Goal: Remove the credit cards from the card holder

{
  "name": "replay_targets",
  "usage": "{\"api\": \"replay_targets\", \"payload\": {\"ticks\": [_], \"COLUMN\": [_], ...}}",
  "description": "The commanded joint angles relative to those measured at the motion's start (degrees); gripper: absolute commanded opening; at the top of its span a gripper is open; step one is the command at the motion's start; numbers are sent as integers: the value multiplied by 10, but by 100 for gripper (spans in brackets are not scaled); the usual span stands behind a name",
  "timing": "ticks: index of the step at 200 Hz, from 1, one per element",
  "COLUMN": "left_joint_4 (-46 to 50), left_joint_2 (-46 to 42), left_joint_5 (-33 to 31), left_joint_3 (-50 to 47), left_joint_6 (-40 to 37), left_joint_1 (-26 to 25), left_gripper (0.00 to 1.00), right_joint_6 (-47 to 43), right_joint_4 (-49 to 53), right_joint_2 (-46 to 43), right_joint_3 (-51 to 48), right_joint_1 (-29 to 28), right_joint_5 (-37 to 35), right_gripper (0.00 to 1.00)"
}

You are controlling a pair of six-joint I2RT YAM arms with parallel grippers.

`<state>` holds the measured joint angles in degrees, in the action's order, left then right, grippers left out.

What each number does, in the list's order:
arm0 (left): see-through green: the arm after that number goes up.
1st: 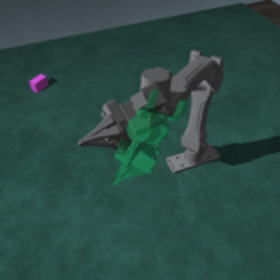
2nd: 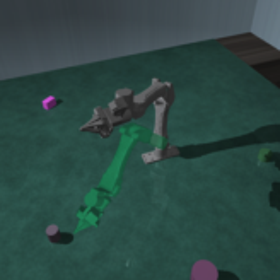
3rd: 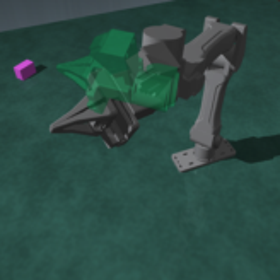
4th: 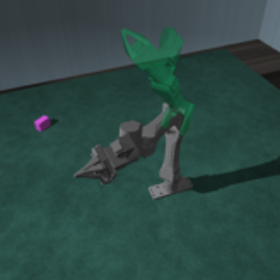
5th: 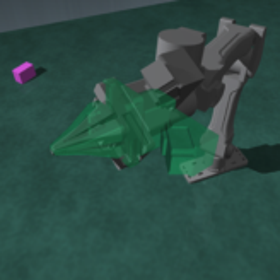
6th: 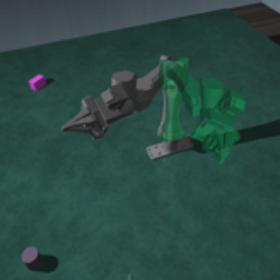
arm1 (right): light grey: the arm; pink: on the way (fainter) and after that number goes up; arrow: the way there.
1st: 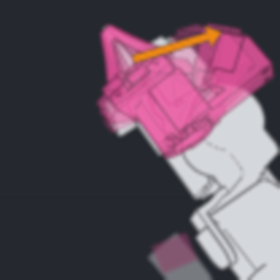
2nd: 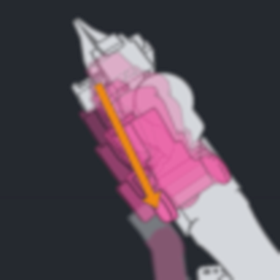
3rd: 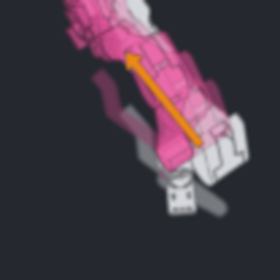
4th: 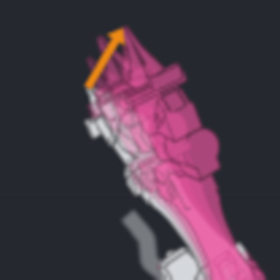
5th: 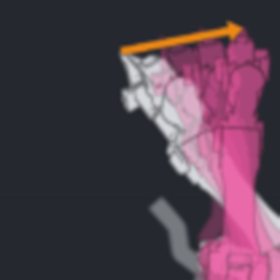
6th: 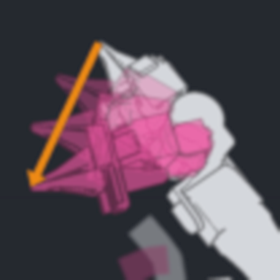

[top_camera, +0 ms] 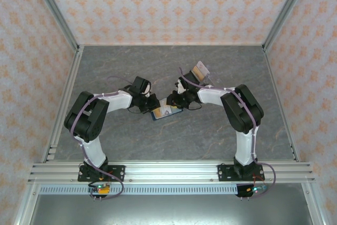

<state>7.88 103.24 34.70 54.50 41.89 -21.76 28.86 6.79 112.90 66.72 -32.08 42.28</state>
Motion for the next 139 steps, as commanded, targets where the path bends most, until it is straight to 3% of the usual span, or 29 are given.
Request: {"api": "replay_targets", "payload": {"ticks": [1,33,74,110,139], "left_joint_4": [13,17,38,112,163], "left_joint_2": [15,16,5,-42,-100], "left_joint_5": [-12,-20,-36,-83,-147], "left_joint_3": [-1,-4,2,30,47], "left_joint_6": [-15,-15,-19,-49,-59], "left_joint_1": [-2,-2,-1,-1,-1], "left_gripper": [10,9,10,22,40], "right_joint_6": [0,0,-12,-63,-128], "right_joint_4": [1,-2,13,73,120], "right_joint_2": [17,25,-7,-73,-130], "right_joint_3": [15,20,10,10,24], "right_joint_1": [1,2,1,2,2], "right_joint_5": [8,18,-24,-112,-177], "right_gripper": [26,25,4,0,0]}}
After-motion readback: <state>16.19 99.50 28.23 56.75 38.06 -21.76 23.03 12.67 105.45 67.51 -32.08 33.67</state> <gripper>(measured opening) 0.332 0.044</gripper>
